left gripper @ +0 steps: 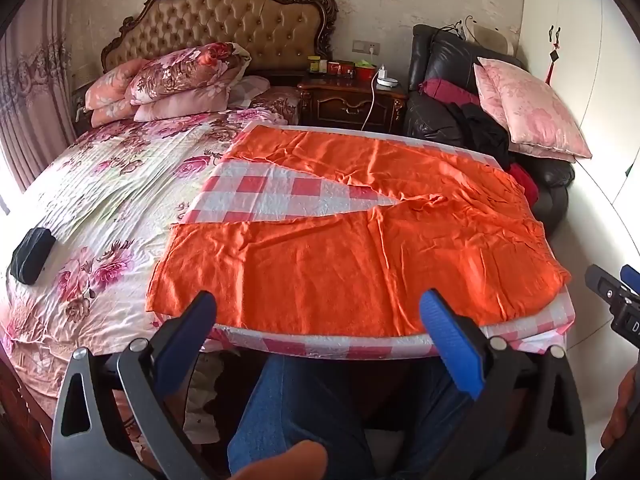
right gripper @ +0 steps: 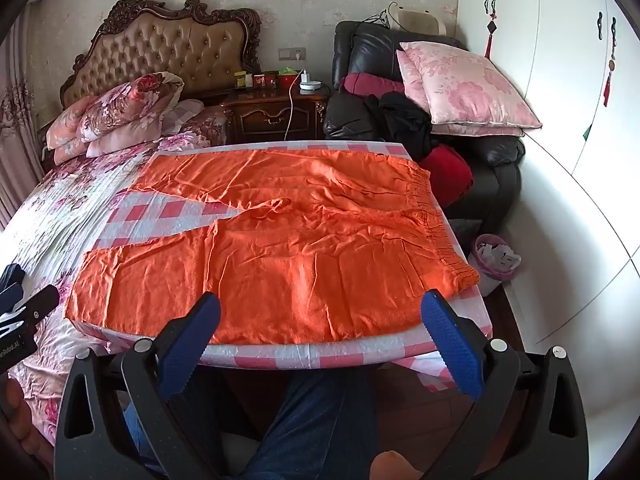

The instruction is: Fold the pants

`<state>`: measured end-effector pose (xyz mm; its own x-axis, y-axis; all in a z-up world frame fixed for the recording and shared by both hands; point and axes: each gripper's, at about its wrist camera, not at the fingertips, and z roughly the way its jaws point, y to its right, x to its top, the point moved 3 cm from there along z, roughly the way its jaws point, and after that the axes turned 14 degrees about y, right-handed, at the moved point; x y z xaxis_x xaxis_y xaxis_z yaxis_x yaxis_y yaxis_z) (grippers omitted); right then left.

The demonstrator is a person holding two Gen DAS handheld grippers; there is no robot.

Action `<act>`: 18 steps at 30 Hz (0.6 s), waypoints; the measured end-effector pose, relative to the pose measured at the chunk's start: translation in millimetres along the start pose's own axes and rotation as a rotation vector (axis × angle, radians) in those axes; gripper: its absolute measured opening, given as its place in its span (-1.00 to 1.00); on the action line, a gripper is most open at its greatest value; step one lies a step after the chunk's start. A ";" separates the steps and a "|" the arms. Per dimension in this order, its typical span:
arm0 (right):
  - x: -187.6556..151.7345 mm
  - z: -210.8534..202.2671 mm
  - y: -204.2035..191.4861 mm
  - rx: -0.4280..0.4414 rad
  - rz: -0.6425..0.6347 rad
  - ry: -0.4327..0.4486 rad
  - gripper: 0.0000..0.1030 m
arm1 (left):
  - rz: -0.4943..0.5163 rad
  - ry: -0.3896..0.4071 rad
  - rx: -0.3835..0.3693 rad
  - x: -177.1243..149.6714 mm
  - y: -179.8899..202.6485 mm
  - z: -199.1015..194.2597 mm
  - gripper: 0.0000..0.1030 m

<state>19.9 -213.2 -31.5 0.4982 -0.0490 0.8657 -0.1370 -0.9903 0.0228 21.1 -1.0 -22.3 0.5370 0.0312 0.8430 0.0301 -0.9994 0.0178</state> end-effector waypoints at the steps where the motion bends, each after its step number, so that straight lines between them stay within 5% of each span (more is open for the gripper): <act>1: 0.0 -0.1 0.1 0.002 0.002 0.001 0.89 | -0.003 -0.002 -0.002 -0.1 0.2 0.4 0.97; 18: -0.5 -0.3 0.7 0.003 0.003 -0.002 0.89 | -0.006 0.000 -0.013 -0.1 0.4 -1.2 0.97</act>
<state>19.2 -213.9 -31.8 0.4997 -0.0523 0.8646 -0.1357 -0.9906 0.0185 20.0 -1.4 -21.6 0.5369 0.0368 0.8428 0.0219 -0.9993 0.0296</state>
